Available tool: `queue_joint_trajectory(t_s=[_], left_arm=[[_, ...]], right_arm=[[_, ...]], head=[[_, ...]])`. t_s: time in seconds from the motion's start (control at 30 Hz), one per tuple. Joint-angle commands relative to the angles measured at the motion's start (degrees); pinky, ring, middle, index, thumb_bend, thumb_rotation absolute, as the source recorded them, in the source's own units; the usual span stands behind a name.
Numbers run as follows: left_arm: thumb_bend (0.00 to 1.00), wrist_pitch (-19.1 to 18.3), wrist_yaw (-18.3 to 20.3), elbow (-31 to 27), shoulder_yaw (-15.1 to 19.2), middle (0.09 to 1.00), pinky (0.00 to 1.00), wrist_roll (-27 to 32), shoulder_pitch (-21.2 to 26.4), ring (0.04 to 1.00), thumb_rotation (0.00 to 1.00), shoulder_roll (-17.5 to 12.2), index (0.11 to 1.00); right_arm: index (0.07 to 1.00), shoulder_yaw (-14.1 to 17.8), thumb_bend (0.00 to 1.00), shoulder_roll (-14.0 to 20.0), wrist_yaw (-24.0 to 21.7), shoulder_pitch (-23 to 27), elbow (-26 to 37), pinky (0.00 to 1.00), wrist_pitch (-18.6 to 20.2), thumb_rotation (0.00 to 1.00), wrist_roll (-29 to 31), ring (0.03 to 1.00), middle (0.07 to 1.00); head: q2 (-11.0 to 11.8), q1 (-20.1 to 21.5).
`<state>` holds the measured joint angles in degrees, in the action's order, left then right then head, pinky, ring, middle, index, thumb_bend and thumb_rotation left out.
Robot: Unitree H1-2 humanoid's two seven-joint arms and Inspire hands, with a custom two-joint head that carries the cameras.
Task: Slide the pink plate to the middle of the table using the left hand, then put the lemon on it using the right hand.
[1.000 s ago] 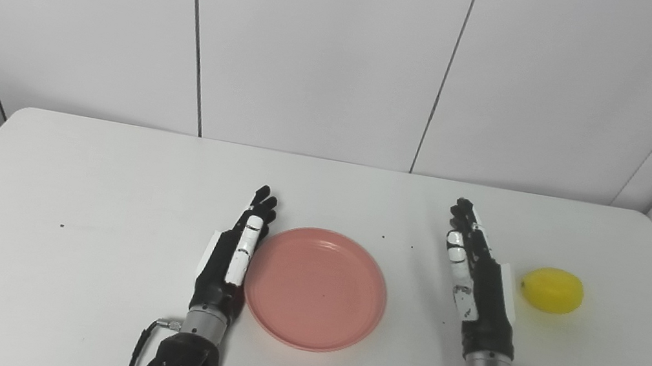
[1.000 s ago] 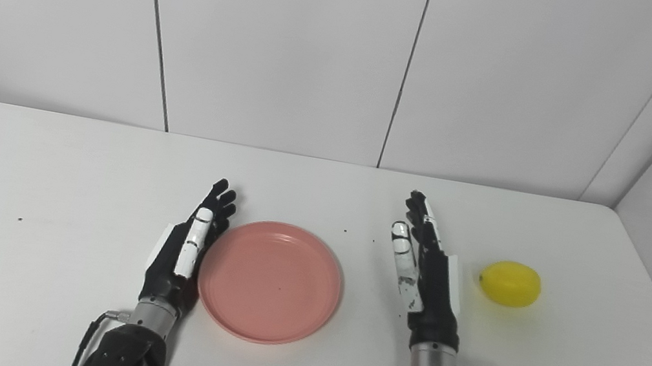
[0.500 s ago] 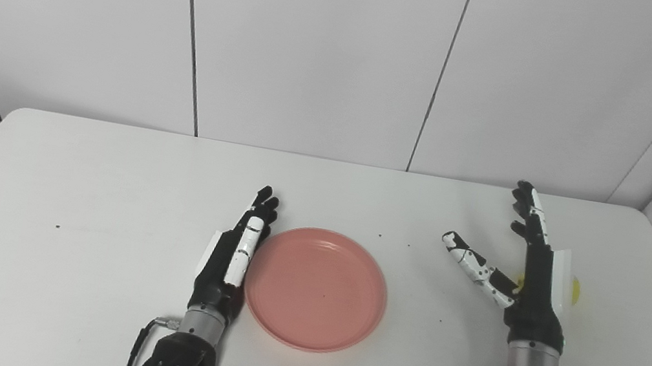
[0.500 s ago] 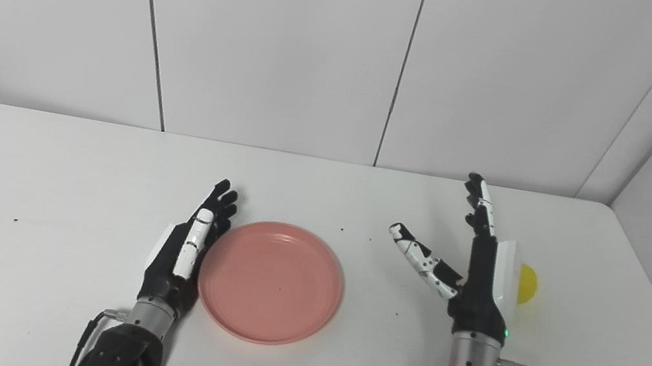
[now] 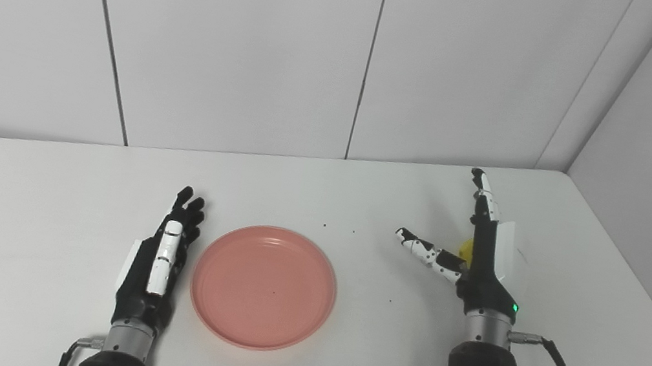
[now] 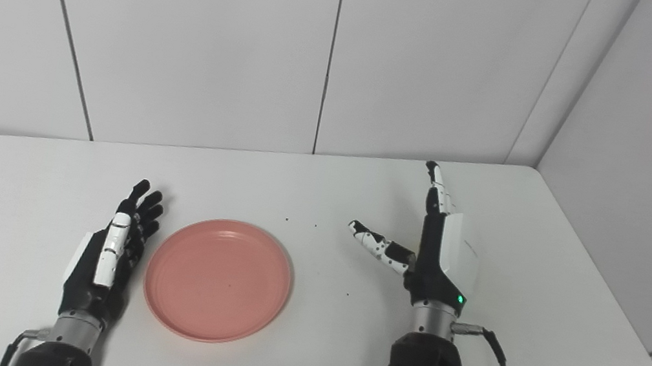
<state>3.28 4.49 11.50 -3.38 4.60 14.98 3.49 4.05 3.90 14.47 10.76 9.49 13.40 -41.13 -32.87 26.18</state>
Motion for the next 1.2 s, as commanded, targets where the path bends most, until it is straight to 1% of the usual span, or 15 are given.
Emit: queue_joint_trajectory(t_s=[0.0, 0.03, 0.07, 0.1, 0.2, 0.27, 0.4, 0.53, 0.67, 0.77, 0.93, 1.03, 1.17], left_arm=[[0.58, 1.34, 1.52, 1.10, 0.61, 0.955, 0.98, 0.93, -1.14, 0.962, 1.00, -1.21, 0.961], [0.59, 1.46, 1.74, 1.30, 0.72, 0.954, 0.98, 1.29, -1.09, 0.960, 1.00, -1.37, 0.960], [0.59, 1.58, 1.98, 1.65, 0.85, 0.953, 0.97, 1.57, -0.99, 0.958, 1.00, -1.63, 0.959], [0.60, 1.68, 2.16, 1.91, 0.94, 0.950, 0.96, 1.76, -0.92, 0.953, 1.00, -1.83, 0.955], [0.61, 2.94, 2.95, 3.28, 1.59, 0.946, 0.95, 2.89, -0.63, 0.949, 1.00, -2.20, 0.947], [0.60, 3.92, 3.18, 4.46, 2.15, 0.936, 0.93, 3.57, -0.36, 0.939, 1.00, -2.34, 0.933], [0.59, 5.39, 3.29, 5.89, 2.78, 0.912, 0.88, 3.64, -0.06, 0.911, 1.00, -2.49, 0.904], [0.60, 6.44, 4.29, 7.58, 3.14, 0.913, 0.88, 4.39, 0.18, 0.912, 1.00, -2.85, 0.907], [0.59, 6.09, 4.69, 7.68, 3.38, 0.900, 0.87, 5.40, 0.15, 0.898, 1.00, -2.93, 0.891], [0.57, 6.54, 4.52, 8.69, 3.51, 0.886, 0.85, 5.40, 0.41, 0.882, 1.00, -3.14, 0.876], [0.57, 7.09, 4.72, 9.40, 3.63, 0.873, 0.84, 5.51, 0.62, 0.869, 1.00, -3.18, 0.863], [0.58, 7.00, 5.03, 9.54, 3.63, 0.885, 0.86, 5.68, 0.59, 0.883, 1.00, -3.24, 0.877], [0.57, 7.53, 4.83, 9.68, 3.89, 0.877, 0.84, 5.79, 0.52, 0.873, 1.00, -2.93, 0.866]], right_arm=[[0.917, -0.15, 0.87, 0.45, 2.04, 2.01, 1.36, 0.73, 1.25, 0.30, -2.15, 0.851, 0.910], [0.917, -0.16, 0.87, 0.44, 2.23, 2.02, 1.20, 0.73, 1.46, 0.29, -2.55, 0.854, 0.911], [0.918, -0.20, 0.88, 0.46, 2.65, 2.01, 0.90, 0.74, 1.65, 0.28, -3.19, 0.857, 0.911], [0.918, -0.26, 0.88, 0.47, 2.97, 2.01, 0.69, 0.75, 1.78, 0.26, -3.64, 0.863, 0.910], [0.926, 0.32, 0.88, 0.42, 3.68, 2.20, 0.00, 0.78, 2.58, 0.23, -3.51, 0.881, 0.919], [0.931, 0.64, 0.88, 0.43, 3.72, 2.39, -0.14, 0.79, 3.77, 0.21, -3.54, 0.892, 0.925], [0.939, 1.38, 0.88, 0.77, 3.92, 2.66, -0.67, 0.80, 4.67, 0.23, -2.58, 0.902, 0.933], [0.946, 1.85, 0.89, 0.91, 3.54, 3.14, -1.15, 0.80, 5.75, 0.25, -2.44, 0.905, 0.939], [0.949, 1.87, 0.89, 1.53, 3.56, 3.74, -2.10, 0.80, 6.50, 0.26, -2.65, 0.908, 0.942], [0.950, 2.05, 0.89, 2.29, 3.80, 4.48, -3.39, 0.82, 7.34, 0.25, -2.68, 0.918, 0.946], [0.949, 1.81, 0.89, 3.86, 3.79, 5.52, -5.67, 0.81, 8.83, 0.25, -3.20, 0.913, 0.941], [0.942, 1.78, 0.90, 4.67, 3.78, 5.94, -7.32, 0.83, 9.07, 0.24, -2.48, 0.908, 0.932], [0.940, 1.74, 0.90, 5.89, 3.85, 6.73, -10.53, 0.83, 9.18, 0.24, -1.79, 0.900, 0.923]], head=[[0.22, 1.57], [0.22, 1.57], [0.49, 2.78], [0.54, 2.93], [1.04, 4.05], [1.29, 4.35], [1.72, 5.03], [2.10, 5.79], [2.31, 6.30], [2.31, 6.30], [2.42, 6.38], [2.32, 6.23], [2.27, 5.90]])
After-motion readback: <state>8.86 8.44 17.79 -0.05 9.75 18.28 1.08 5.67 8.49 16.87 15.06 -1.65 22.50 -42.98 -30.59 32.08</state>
